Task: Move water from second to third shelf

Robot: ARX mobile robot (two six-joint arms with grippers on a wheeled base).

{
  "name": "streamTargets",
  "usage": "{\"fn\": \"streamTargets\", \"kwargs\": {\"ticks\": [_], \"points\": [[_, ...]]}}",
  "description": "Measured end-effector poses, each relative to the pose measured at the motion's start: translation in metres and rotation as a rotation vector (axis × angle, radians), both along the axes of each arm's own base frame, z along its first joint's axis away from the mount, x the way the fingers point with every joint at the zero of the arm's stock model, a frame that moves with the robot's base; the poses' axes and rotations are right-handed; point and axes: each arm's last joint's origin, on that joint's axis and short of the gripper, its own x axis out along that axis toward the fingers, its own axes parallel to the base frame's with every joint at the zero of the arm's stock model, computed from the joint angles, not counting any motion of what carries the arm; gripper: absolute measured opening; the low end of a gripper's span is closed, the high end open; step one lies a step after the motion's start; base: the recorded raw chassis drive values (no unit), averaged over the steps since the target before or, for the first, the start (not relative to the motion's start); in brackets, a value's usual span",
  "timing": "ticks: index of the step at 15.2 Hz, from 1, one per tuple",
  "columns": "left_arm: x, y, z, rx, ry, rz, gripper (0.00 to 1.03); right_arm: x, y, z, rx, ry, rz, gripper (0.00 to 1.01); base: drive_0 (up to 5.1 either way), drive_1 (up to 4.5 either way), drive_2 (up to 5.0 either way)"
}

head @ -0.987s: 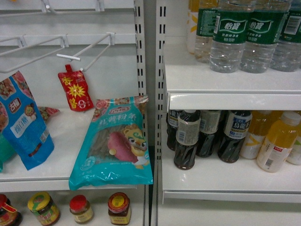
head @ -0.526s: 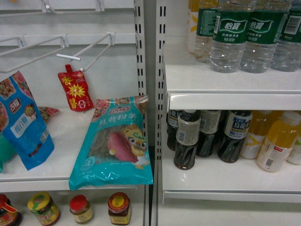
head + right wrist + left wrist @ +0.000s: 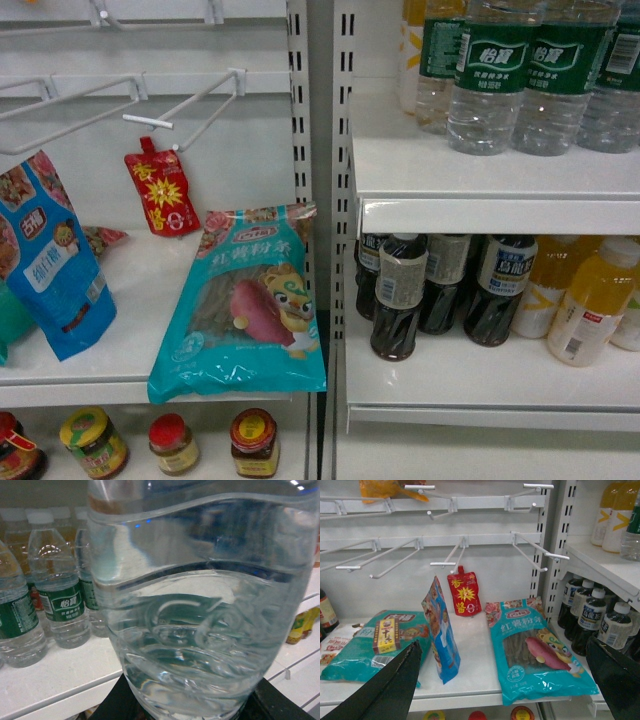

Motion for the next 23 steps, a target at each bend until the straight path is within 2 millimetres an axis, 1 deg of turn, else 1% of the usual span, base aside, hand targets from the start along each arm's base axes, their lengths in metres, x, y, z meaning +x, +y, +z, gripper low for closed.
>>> {"fn": "streamTargets", "kwargs": {"ticks": [3, 4, 5, 6, 7, 8, 9, 10, 11, 12, 13, 18, 23], "points": [[0.000, 0.000, 0.000, 0.000, 0.000, 0.000, 0.98, 0.038, -0.023, 0.013, 0.020, 0.068, 0.082, 0.36, 0.0, 0.00, 0.0], [0.000, 0.000, 0.000, 0.000, 0.000, 0.000, 0.98, 0.049, -0.028, 0.015, 0.027, 0.088, 0.113, 0.36, 0.0, 0.00, 0.0], [0.000, 0.000, 0.000, 0.000, 0.000, 0.000, 0.98, 0.063, -0.033, 0.018, 0.040, 0.125, 0.174, 0.36, 0.0, 0.00, 0.0], [0.000, 0.000, 0.000, 0.000, 0.000, 0.000, 0.98, 0.077, -0.034, 0.020, 0.055, 0.157, 0.245, 0.36, 0.0, 0.00, 0.0], [0.000, 0.000, 0.000, 0.000, 0.000, 0.000, 0.98, 0.085, -0.034, 0.020, 0.065, 0.179, 0.292, 0.36, 0.0, 0.00, 0.0], [0.000, 0.000, 0.000, 0.000, 0.000, 0.000, 0.98, 0.098, -0.035, 0.018, 0.085, 0.219, 0.377, 0.36, 0.0, 0.00, 0.0], [0.000, 0.000, 0.000, 0.000, -0.001, 0.000, 0.98, 0.124, -0.031, 0.014, 0.095, 0.276, 0.459, 0.36, 0.0, 0.00, 0.0], [0.000, 0.000, 0.000, 0.000, 0.000, 0.000, 0.98, 0.152, -0.033, 0.010, 0.113, 0.314, 0.498, 0.36, 0.0, 0.00, 0.0], [0.000, 0.000, 0.000, 0.000, 0.000, 0.000, 0.98, 0.174, -0.036, 0.015, 0.112, 0.306, 0.511, 0.36, 0.0, 0.00, 0.0], [0.000, 0.000, 0.000, 0.000, 0.000, 0.000, 0.98, 0.188, -0.033, 0.011, 0.121, 0.314, 0.539, 0.36, 0.0, 0.00, 0.0], [0.000, 0.000, 0.000, 0.000, 0.000, 0.000, 0.98, 0.193, -0.030, 0.003, 0.132, 0.347, 0.556, 0.36, 0.0, 0.00, 0.0], [0.000, 0.000, 0.000, 0.000, -0.001, 0.000, 0.98, 0.203, -0.031, -0.001, 0.124, 0.337, 0.560, 0.36, 0.0, 0.00, 0.0], [0.000, 0.000, 0.000, 0.000, 0.000, 0.000, 0.98, 0.204, -0.031, -0.001, 0.121, 0.328, 0.560, 0.36, 0.0, 0.00, 0.0]]}}
